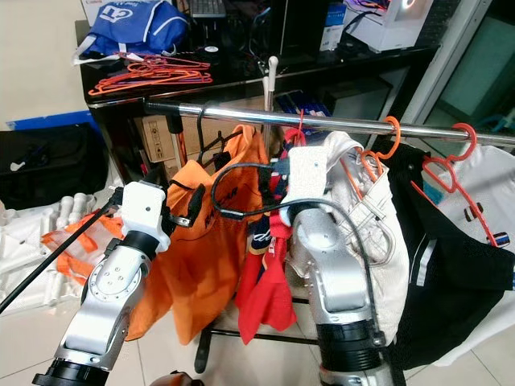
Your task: Hang hanger
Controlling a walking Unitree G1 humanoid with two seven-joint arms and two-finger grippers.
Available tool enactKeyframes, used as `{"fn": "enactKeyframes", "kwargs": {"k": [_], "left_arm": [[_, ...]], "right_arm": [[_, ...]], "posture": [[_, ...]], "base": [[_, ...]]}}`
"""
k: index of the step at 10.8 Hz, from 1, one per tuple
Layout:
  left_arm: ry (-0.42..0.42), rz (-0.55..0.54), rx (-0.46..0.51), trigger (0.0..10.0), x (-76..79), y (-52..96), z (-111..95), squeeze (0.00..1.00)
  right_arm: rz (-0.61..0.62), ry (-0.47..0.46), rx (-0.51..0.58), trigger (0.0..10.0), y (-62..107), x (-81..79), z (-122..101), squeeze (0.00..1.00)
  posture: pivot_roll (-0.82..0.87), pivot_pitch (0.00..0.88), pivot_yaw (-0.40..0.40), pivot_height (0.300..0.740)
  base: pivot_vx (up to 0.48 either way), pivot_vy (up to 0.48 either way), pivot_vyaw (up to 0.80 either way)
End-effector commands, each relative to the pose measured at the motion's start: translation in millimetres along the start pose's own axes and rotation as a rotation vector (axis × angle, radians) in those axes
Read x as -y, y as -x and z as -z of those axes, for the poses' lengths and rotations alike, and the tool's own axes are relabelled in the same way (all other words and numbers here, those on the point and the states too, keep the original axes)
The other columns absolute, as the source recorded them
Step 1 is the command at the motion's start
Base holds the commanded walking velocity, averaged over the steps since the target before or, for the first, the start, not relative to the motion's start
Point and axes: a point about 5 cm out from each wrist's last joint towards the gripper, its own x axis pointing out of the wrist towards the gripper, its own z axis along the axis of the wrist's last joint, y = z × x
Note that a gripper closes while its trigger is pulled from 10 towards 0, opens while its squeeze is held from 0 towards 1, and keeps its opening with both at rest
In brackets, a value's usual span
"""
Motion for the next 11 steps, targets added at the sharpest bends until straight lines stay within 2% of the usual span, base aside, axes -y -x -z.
{"fn": "enactKeyframes", "kwargs": {"k": [1, 4, 5, 8, 11], "left_arm": [[-0.006, 0.004, 0.009, 10.0, 0.8, -2.1, -1.1, 0.0], [-0.004, 0.018, 0.011, 10.0, 1.9, -3.4, -2.0, 0.0], [-0.02, 0.048, 0.027, 10.0, 6.7, -3.5, -5.1, 0.0], [0.03, 0.124, 0.029, 10.0, 14.8, -6.2, -9.6, 0.0], [0.031, 0.175, 0.087, 10.0, 17.5, -9.4, -20.7, 0.0]], "right_arm": [[0.005, -0.006, 0.001, 10.0, -2.9, 0.4, -4.6, 0.07], [0.024, -0.036, -0.031, 10.0, -6.4, 3.5, -1.6, 0.06], [0.046, -0.045, -0.027, 10.0, -8.1, 6.7, -0.9, 0.06], [0.067, -0.044, -0.041, 10.0, -9.5, 9.4, 2.5, 0.07], [0.078, -0.044, -0.042, 10.0, -12.2, 10.1, 3.1, 0.07]], "posture": [[0.03, 0.0, -0.023, 0.74], [0.04, 0.0, -0.027, 0.74], [0.04, 0.0, -0.027, 0.74], [0.05, 0.0, -0.024, 0.74], [0.05, 0.0, -0.024, 0.74]], "base": [[0.0, 0.0, 0.0], [0.0, 0.0, 0.0], [0.0, 0.0, 0.0], [0.0, 0.0, 0.0], [0.0, 0.0, 0.0]]}}
